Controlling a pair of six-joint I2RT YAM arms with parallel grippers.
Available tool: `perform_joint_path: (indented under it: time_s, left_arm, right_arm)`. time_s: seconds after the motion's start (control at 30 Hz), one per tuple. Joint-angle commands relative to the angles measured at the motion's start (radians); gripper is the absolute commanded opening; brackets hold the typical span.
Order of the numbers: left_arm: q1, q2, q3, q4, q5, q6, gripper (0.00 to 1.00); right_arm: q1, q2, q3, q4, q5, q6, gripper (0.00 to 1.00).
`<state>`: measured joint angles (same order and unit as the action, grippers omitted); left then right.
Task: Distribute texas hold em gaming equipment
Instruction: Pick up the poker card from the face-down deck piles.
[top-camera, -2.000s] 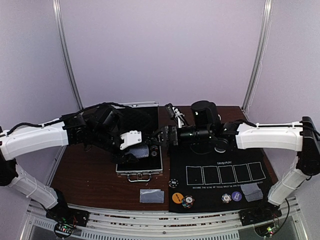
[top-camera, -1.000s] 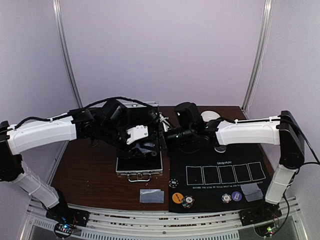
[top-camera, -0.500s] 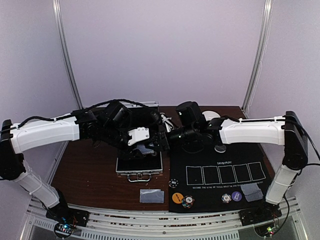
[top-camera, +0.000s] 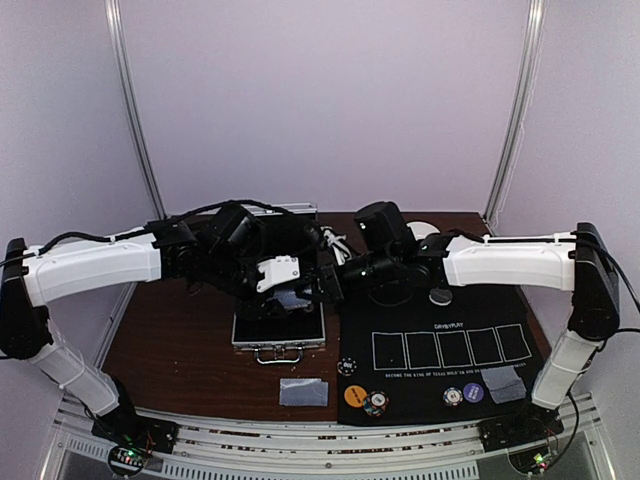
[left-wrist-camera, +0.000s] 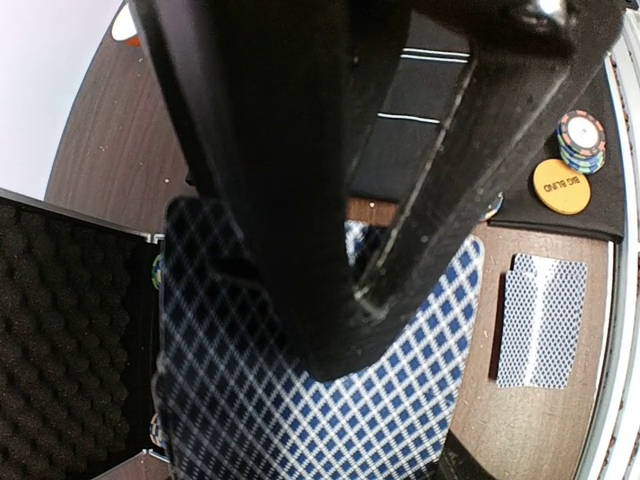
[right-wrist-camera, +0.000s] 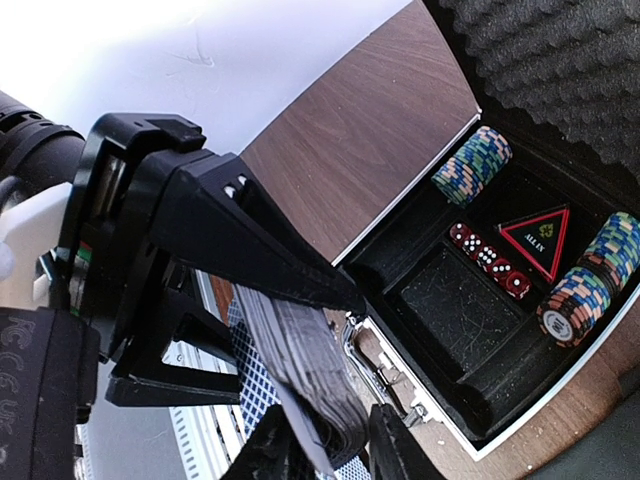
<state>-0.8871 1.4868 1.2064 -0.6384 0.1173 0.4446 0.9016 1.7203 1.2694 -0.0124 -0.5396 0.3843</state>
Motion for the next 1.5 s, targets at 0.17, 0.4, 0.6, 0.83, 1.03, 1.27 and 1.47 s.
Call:
perform_joint_path:
  time_s: [0.17,0.4,0.6,0.83,1.03,1.27,1.47]
  left_arm:
    - [0.010,0.024,0.015,0.032,-0.012,0.008,0.50]
    - [0.014,0.031,0.012,0.036,-0.008,0.012,0.50]
    - [0.019,0.038,0.007,0.041,-0.005,0.013,0.50]
    - [0.026,0.050,0.007,0.045,-0.004,0.015,0.50]
    - [0.037,0.057,0.004,0.043,-0.008,0.016,0.50]
    - [0.051,0.064,0.002,0.043,-0.012,0.006,0.50]
    - [0.076,0.054,-0.007,0.042,-0.021,-0.008,0.50]
  right_arm:
    - [-0.008,-0.031,0.026,-0.081,0.021,-0.036,0.29]
    - [-0.020,-0.032,0.032,-0.086,-0.004,-0.031,0.22]
    - [-0.034,-0.031,0.033,-0.098,-0.024,-0.021,0.13]
    - [-0.041,-0.036,0.049,-0.144,-0.034,-0.031,0.00]
    - [-0.056,-0.071,0.051,-0.202,-0.034,-0.060,0.00]
    - [-0.082,-0.158,0.054,-0.340,0.068,-0.130,0.00]
    - [-0.084,-0.235,0.069,-0.667,0.531,-0.246,0.00]
